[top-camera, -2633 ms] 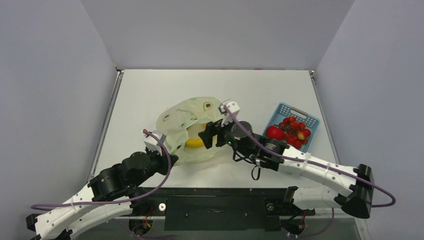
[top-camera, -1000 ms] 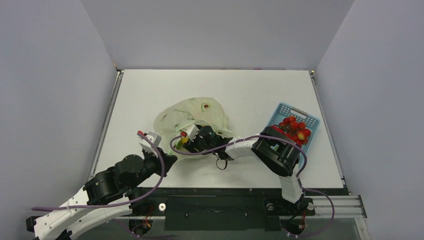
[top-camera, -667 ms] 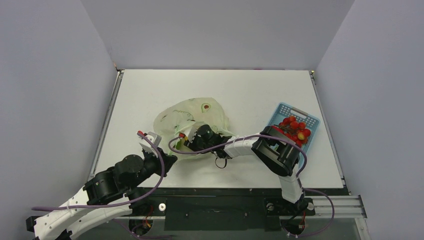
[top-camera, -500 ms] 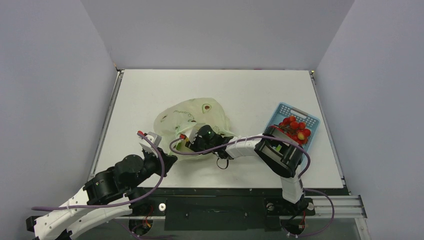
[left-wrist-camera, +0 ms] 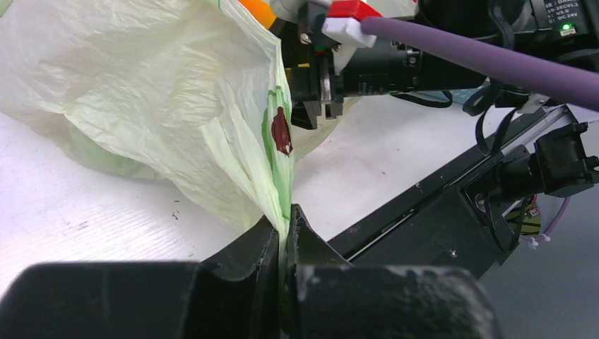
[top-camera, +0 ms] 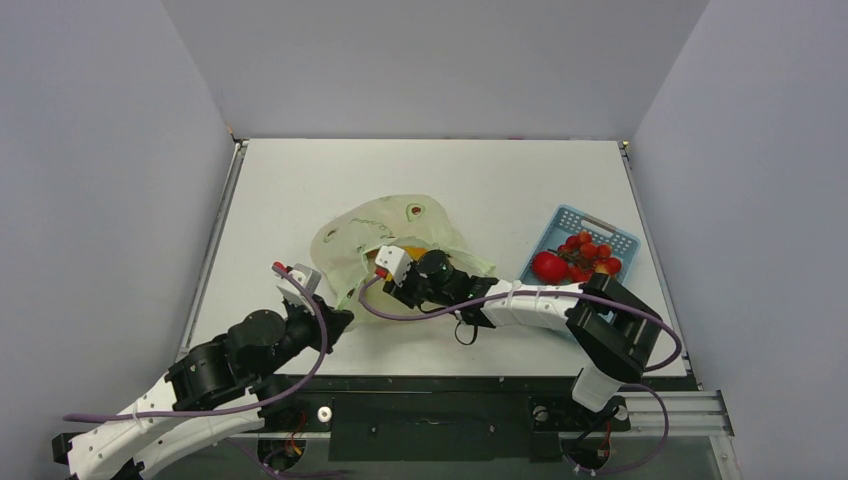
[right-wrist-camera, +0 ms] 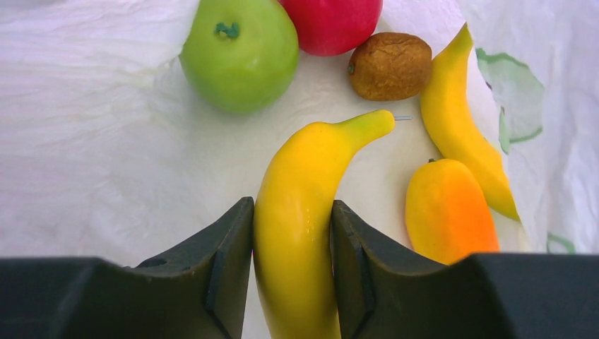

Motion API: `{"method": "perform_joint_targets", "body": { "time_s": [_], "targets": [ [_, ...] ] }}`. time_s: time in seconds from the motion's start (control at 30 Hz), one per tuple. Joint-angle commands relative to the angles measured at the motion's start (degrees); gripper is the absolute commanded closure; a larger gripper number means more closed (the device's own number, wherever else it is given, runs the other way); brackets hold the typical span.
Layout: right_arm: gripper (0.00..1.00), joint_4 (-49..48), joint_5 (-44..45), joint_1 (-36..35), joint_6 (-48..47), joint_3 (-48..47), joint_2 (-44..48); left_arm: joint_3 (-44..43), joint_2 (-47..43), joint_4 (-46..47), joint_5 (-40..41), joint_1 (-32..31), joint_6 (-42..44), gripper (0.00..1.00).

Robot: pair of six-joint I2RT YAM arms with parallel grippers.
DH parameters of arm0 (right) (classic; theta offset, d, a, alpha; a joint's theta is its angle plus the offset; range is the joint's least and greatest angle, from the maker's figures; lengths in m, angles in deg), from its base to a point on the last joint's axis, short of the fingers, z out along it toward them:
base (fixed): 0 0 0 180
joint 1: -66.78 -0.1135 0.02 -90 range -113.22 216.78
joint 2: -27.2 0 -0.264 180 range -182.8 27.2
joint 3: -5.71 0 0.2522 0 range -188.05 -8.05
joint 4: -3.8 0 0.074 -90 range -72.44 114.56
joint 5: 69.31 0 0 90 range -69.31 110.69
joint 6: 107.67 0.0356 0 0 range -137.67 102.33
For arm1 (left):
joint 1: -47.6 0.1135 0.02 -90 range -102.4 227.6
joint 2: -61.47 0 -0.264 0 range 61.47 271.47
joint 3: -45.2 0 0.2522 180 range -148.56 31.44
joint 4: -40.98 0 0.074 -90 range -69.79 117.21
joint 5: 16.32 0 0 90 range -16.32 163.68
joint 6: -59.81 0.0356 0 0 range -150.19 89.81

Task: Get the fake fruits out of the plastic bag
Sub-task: Take out the fake fruit from the plastic bag.

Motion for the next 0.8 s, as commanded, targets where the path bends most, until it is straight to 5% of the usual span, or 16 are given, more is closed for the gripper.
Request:
{"method": "perform_joint_targets", "body": {
  "time_s": [0.0,0.4,0.77],
  "targets": [
    [0.95,-3.1,-0.4,-0.6,1.0,2.6,3.6,-0.3,-0.5,2.8,0.8,-0.4,0.0,1.0],
    [0.95,-22.0,-19.0,-0.5,17.8,2.8,4.5,-0.5,0.2,2.6,0.9,-0.5,-0.1,1.0],
    [0.95,-23.0,-19.4,0.3,19.4,7.3,13.6,-0.3,-0.8,2.5,1.6,-0.6,-0.4,1.0]
  ]
}}
